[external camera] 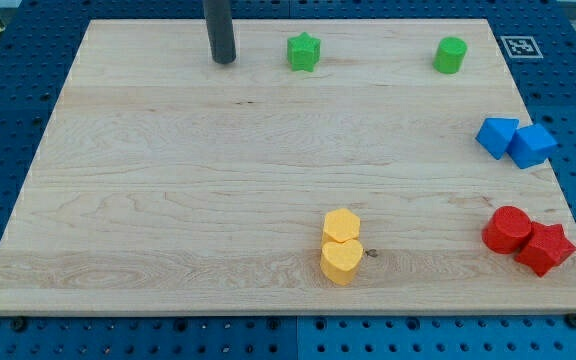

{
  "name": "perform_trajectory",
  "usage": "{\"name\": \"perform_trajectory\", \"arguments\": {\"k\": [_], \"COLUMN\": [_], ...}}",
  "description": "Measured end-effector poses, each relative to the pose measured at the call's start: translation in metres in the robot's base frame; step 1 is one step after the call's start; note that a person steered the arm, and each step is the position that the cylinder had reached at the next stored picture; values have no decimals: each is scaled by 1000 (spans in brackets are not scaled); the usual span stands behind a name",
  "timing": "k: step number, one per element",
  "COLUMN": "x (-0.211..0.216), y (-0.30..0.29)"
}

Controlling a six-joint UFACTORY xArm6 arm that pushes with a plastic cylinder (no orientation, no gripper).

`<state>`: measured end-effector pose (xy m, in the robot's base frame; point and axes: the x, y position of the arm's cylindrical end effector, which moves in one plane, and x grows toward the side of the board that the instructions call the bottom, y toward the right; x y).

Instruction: Push the green star into the green circle

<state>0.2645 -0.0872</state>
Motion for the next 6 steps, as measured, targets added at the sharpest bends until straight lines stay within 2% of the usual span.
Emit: {"name": "perform_trajectory", "arguments": {"k": [2,3,6], "x": [20,20,20], "y": [199,246,214]}}
